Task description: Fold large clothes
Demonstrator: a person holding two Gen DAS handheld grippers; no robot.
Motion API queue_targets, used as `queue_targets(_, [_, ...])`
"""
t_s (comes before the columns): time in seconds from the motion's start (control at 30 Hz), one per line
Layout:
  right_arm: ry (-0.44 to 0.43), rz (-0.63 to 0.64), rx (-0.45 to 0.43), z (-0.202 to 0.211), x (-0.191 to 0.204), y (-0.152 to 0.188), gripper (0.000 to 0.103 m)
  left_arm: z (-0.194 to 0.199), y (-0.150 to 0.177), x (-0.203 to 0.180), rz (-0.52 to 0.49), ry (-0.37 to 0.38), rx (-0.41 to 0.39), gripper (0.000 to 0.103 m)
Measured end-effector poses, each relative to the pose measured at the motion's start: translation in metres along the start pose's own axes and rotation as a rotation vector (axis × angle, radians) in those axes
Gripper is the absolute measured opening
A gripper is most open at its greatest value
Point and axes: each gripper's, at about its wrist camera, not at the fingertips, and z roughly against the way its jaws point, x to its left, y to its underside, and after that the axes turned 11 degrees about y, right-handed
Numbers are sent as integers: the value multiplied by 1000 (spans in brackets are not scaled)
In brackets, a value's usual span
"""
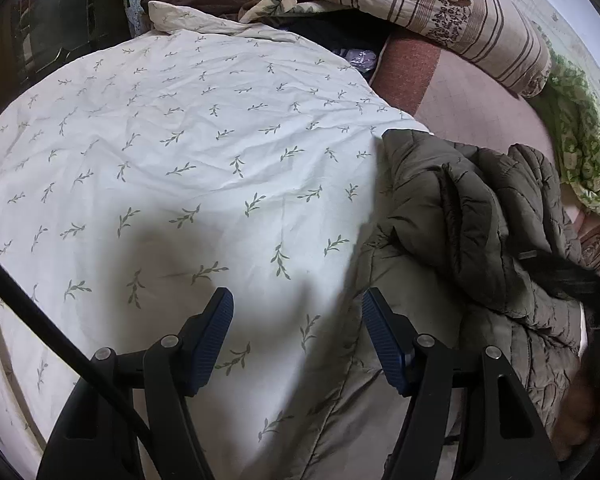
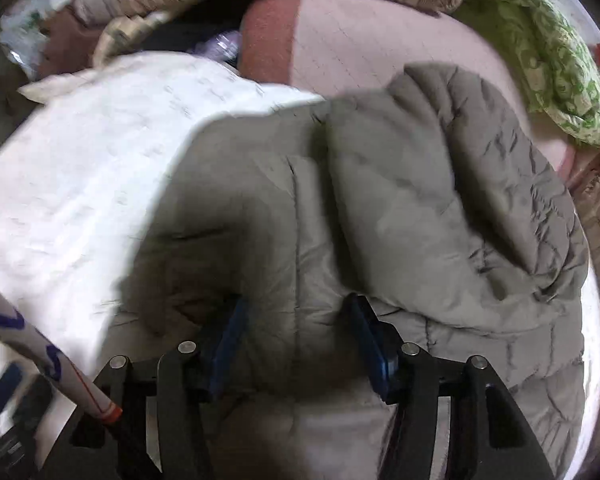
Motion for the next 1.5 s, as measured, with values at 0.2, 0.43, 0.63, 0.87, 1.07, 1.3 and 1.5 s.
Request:
queue_targets(0.2, [145,-104,-146,32,-67,-11,64,-3,3,-2,-7,-6,15,66])
queue_targets(0.43, [201,-161,93,-75,-99,0,66,-4,1,-5,-29,-36,8,66])
queue_targets(0.63, [95,-182,57,-19,-133,9,69,3,2,-1,-16,-44,6,66])
queue_targets(0.87, [32,-331,84,56,-248,103,76,34,17,-3,-5,14,-19,66])
queue_targets(1.07, [56,-497,121,97,-334,213,80,79,46,3,1,108,-36,66])
queue_targets(1.3, [-19,-686,158,82,-394,279,81,95,78,29,28,109,68,66])
queue_targets(1.5, [-136,-698,159,49,-393,283,81,80,88,47,95,217,166,66])
